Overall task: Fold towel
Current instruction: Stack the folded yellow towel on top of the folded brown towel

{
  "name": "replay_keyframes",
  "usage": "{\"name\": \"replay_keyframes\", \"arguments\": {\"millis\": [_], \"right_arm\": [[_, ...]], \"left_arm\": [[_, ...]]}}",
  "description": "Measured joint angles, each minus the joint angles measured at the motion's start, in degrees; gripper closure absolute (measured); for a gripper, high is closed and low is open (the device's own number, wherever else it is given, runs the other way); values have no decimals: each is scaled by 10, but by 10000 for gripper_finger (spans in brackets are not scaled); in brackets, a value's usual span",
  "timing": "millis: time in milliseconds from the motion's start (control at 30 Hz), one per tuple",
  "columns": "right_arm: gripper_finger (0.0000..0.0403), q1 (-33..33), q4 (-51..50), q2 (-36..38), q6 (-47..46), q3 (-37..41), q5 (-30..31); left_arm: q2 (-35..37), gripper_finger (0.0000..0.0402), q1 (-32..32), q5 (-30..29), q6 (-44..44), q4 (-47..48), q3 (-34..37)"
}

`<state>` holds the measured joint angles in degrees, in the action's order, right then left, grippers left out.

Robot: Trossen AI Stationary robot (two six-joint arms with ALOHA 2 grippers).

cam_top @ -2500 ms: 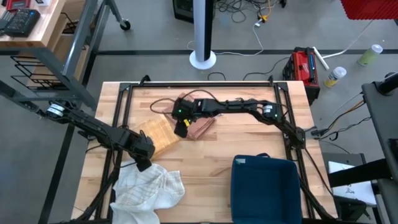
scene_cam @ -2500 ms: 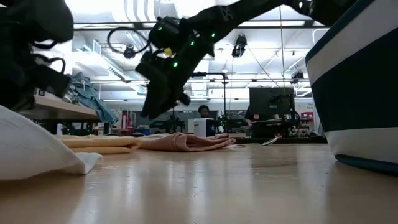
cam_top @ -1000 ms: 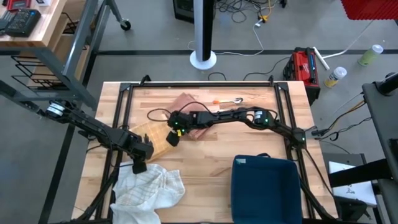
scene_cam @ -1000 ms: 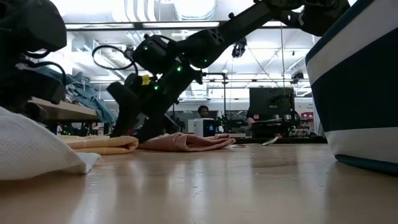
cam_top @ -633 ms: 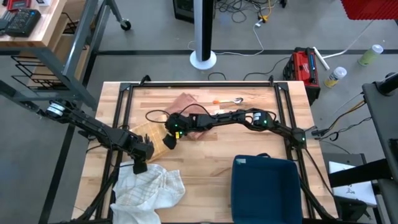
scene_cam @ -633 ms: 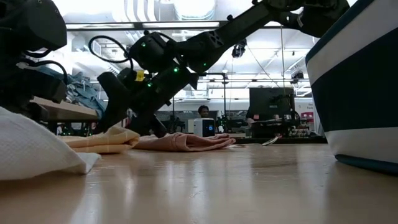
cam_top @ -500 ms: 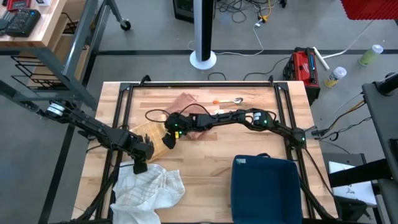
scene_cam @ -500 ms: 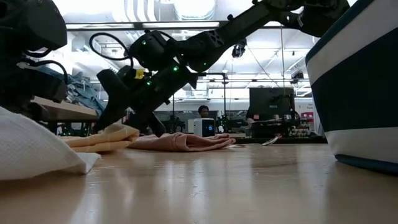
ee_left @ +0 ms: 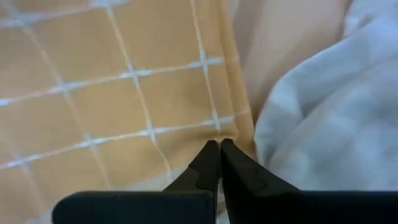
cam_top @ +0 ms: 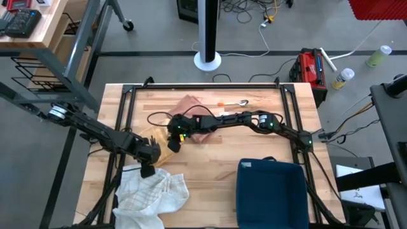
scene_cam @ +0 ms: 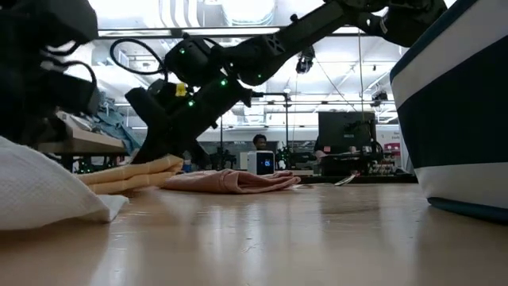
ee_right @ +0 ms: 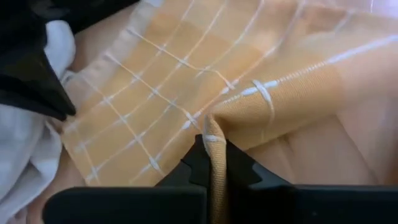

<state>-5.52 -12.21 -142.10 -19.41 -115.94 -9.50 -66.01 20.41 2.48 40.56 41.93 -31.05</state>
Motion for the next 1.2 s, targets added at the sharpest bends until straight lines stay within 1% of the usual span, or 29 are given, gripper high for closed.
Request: {"name": "replay_keyframes", "arguments": {"millis": [100, 200, 233, 367, 533, 667, 867, 967, 1133, 1200], "right_arm": [[399, 0, -36, 14, 27, -14, 0], [399, -1, -73, 32, 46, -33, 6], [400, -1, -84, 35, 53, -40, 8], [401, -4, -126, 37, 75, -71, 50], [402, -17, -153, 38, 88, -100, 71], [402, -34, -190, 38, 88, -112, 71], [403, -43, -202, 37, 89, -112, 78], [403, -43, -200, 37, 90, -112, 78], [403, -43, -201, 37, 90, -112, 83], [403, -45, -201, 37, 92, -112, 87]], "left_arm": [[0, 401, 0, -5, 7, 30, -23], [1, 400, 0, -22, 9, 56, -42], [1, 399, 0, -30, 9, 68, -47], [1, 400, 0, -75, 9, 111, -68], [2, 396, 0, -125, 16, 136, -82], [2, 392, 0, -129, 20, 133, -83], [2, 399, 0, -129, 31, 116, -79], [2, 398, 0, -109, 35, 104, -82], [2, 382, 0, -61, 49, 105, -86], [2, 375, 1, -59, 52, 104, -86]]}}
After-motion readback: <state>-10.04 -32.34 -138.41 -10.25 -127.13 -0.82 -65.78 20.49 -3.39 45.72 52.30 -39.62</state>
